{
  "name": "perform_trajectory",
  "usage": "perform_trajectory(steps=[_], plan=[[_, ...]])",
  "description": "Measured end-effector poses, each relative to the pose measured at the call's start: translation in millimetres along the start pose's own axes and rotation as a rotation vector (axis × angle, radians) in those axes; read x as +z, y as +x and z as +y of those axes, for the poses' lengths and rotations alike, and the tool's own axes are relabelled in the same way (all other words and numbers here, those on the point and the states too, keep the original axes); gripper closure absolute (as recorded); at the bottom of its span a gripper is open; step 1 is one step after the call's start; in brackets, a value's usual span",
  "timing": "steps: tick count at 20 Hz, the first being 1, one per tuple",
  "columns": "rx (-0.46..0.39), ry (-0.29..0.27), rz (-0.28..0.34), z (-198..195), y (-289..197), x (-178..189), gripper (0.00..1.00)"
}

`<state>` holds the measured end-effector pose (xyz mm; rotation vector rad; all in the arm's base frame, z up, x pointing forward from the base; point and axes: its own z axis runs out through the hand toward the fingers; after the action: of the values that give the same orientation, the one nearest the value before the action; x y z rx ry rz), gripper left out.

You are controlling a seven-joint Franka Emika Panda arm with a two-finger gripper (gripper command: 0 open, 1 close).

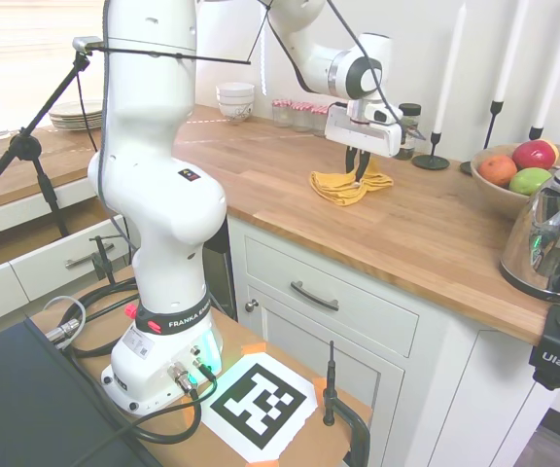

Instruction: Wipe the counter

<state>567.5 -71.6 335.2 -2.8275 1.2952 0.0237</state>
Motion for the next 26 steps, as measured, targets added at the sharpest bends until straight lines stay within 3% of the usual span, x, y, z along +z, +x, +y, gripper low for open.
perform_trajectory(steps=[19,26], plan=[[0.078,0.045,-0.023,115.5,92.2,-4.2,1.00],[0.076,0.050,-0.025,121.6,96.4,-3.6,1.00]])
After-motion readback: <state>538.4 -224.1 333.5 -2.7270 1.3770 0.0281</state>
